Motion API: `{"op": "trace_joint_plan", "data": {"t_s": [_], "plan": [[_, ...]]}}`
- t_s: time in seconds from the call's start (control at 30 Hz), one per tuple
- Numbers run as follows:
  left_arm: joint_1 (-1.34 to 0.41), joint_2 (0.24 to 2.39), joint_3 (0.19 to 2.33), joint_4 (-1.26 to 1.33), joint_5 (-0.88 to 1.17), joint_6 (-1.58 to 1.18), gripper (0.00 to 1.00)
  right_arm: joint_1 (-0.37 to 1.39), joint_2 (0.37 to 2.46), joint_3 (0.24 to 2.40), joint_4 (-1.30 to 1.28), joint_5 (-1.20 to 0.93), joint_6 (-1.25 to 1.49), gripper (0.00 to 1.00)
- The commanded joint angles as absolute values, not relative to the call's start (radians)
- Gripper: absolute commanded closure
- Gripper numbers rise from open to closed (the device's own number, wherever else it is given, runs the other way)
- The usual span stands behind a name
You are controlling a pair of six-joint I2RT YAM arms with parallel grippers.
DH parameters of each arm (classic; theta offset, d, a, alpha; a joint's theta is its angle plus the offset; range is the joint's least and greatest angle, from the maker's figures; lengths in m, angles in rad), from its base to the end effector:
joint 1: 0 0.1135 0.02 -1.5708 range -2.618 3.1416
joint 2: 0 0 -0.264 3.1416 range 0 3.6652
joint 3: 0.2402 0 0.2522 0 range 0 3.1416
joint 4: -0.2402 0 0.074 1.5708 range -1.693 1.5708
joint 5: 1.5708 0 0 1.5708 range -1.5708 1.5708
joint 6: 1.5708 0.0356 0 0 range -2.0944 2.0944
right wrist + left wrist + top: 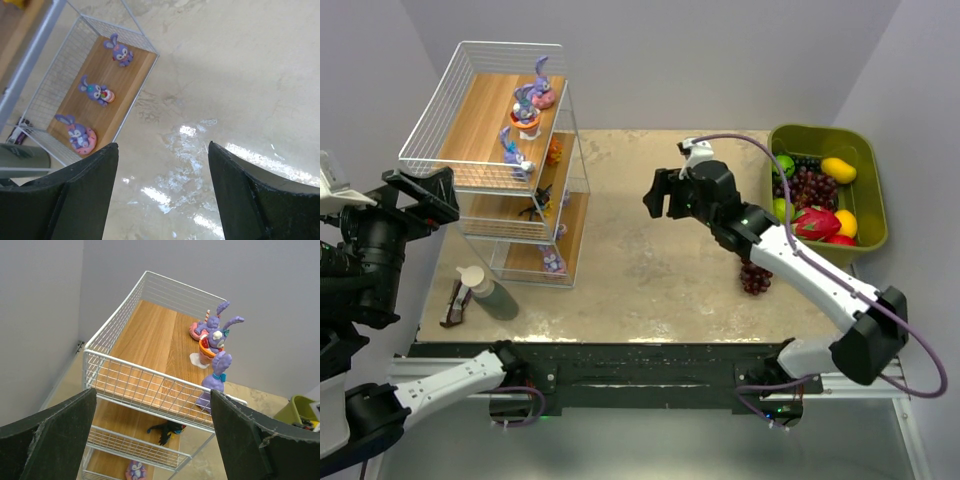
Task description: Place and organize the plastic toys onto the shelf
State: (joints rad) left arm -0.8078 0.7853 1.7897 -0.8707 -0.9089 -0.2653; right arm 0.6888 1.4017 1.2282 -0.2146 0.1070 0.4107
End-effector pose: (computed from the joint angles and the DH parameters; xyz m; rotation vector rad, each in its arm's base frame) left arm 0.0266 0.0128 0.5518 -0.3522 1.4503 -0.2145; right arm 0.2560 0.2058 0.3491 -0.2067 1.9974 0.6124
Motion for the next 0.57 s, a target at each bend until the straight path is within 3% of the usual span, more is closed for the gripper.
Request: {"op": "trace_joint_plan", "data": {"t_s": [0.0,0.53], "plan": [[-0.816,0.798,1.818,-0.858,-0.925,-0.229,0.0,0.693,1.299,1.198,-0.264,0.146,0.428,0.24],[-0.816,0.759,1.807,-0.861,-0.873,-0.236,0.0,0.692,1.152,1.146,-0.304,0.141,0.48,0.23]]}}
